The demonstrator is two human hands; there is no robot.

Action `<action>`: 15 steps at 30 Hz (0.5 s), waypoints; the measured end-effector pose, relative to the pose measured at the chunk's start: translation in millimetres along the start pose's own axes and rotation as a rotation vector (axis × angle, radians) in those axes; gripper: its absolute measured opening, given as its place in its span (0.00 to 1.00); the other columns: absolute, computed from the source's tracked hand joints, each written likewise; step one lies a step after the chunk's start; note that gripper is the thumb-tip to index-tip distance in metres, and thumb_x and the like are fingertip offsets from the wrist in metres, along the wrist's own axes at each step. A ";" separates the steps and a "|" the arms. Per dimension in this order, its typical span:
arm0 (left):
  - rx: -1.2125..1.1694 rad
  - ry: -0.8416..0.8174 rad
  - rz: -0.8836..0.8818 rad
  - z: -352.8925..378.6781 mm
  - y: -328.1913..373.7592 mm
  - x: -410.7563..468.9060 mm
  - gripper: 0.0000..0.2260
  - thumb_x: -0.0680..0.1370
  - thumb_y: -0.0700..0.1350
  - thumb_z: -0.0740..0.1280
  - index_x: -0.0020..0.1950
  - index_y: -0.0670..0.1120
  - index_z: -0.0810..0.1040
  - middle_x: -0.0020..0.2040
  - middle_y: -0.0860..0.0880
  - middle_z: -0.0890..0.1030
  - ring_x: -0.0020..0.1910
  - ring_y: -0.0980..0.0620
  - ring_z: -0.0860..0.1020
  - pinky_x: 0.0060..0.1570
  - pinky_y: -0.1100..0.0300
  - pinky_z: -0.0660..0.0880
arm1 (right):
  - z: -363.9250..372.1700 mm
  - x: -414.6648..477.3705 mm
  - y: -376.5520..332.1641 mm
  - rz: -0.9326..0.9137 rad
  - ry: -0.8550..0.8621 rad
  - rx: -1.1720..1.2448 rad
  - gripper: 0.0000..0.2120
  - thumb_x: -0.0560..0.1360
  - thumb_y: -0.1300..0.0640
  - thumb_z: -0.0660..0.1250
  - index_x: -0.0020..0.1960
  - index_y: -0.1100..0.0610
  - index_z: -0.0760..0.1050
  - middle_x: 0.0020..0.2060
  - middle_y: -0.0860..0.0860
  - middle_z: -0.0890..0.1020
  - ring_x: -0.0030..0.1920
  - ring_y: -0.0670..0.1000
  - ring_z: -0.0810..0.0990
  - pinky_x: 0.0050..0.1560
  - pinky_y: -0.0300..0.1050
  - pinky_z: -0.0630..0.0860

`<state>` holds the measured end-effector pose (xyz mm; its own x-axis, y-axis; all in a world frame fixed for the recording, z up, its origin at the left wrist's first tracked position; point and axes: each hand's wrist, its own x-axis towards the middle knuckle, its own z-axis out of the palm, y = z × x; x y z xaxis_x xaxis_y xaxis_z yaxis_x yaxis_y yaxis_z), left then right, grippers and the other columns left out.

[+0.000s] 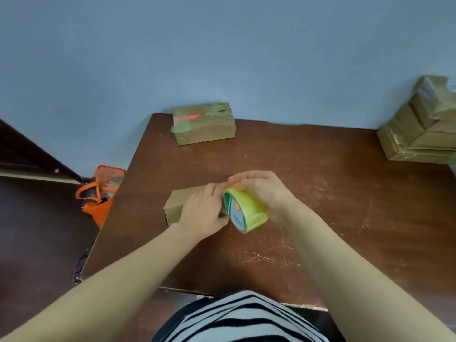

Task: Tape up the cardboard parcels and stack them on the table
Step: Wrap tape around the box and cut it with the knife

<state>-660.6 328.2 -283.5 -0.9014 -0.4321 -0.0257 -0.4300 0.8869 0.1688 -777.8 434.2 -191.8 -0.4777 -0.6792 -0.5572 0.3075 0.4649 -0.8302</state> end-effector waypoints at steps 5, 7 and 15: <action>-0.044 -0.011 -0.021 -13.8 -3.9 6.2 0.28 0.73 0.63 0.64 0.66 0.48 0.65 0.52 0.52 0.79 0.49 0.48 0.81 0.39 0.57 0.70 | -6.6 4.5 -7.2 -0.158 0.057 -0.014 0.09 0.75 0.61 0.67 0.54 0.53 0.78 0.50 0.52 0.81 0.40 0.50 0.81 0.39 0.43 0.79; -0.066 -0.057 -0.012 -15.7 -6.6 11.8 0.24 0.74 0.63 0.63 0.62 0.48 0.67 0.50 0.51 0.79 0.49 0.46 0.80 0.39 0.57 0.68 | -2.4 7.7 -5.8 -0.235 0.115 -0.147 0.08 0.75 0.60 0.67 0.52 0.50 0.77 0.49 0.50 0.80 0.42 0.49 0.80 0.40 0.41 0.76; -0.099 -0.213 -0.037 -26.8 -20.5 33.3 0.19 0.76 0.61 0.63 0.59 0.50 0.69 0.43 0.53 0.77 0.42 0.46 0.76 0.37 0.56 0.65 | 1.2 9.9 50.6 -0.155 0.275 -0.309 0.07 0.76 0.53 0.66 0.42 0.49 0.68 0.36 0.44 0.76 0.27 0.41 0.77 0.29 0.36 0.72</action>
<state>-680.5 291.2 -261.5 -0.8800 -0.4102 -0.2395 -0.4652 0.8462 0.2599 -766.0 450.2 -239.4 -0.7129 -0.5974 -0.3673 -0.0259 0.5458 -0.8375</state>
